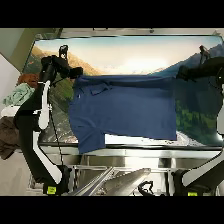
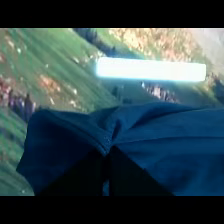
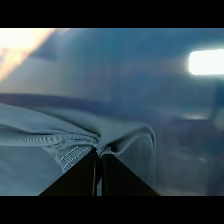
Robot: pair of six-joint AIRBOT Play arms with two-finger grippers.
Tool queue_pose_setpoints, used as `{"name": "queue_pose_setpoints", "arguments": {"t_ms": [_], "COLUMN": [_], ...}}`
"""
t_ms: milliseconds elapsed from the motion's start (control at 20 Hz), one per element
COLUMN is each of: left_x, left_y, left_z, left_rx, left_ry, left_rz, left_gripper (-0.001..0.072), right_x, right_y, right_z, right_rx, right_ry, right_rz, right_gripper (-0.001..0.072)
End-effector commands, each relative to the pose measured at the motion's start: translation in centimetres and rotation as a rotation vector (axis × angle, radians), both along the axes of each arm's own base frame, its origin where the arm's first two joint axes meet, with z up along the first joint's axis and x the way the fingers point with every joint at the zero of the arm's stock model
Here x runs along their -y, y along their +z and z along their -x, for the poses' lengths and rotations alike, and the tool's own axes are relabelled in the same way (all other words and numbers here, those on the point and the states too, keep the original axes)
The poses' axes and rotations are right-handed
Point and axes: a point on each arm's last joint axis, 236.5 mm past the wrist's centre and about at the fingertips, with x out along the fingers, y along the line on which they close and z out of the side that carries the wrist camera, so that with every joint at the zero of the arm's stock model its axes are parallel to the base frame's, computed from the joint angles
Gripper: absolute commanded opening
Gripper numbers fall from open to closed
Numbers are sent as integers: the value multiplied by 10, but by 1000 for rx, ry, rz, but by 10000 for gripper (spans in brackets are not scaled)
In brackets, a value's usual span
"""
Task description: Fold the shirts.
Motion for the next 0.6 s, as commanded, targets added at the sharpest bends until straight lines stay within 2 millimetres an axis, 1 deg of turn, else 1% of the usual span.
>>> {"name": "queue_pose_setpoints", "arguments": {"t_ms": [0,100,150,250,350,450,550], "left_x": [-3,-17,-22,-23,-23,-23,-23], "left_y": [-16,-29,-36,-45,-46,-47,-48], "left_z": [43,57,61,64,64,67,74], "left_rx": [-181,-252,-279,-305,-306,-318,-348], "left_ry": [-43,-43,-44,-39,-40,-41,-44], "left_rz": [-23,-99,-121,-122,-124,-125,-125], "left_gripper": [18,18,17,18,17,18,18], "right_x": [25,27,21,9,3,7,10], "right_y": [-29,-30,-29,-32,-43,-54,-63], "right_z": [33,26,22,21,26,32,38], "right_rx": [-143,-120,-104,-106,-134,-170,-210], "right_ry": [60,55,53,76,107,129,135], "right_rz": [189,208,192,186,208,263,304], "right_gripper": [26,26,27,27,27,27,27]}}
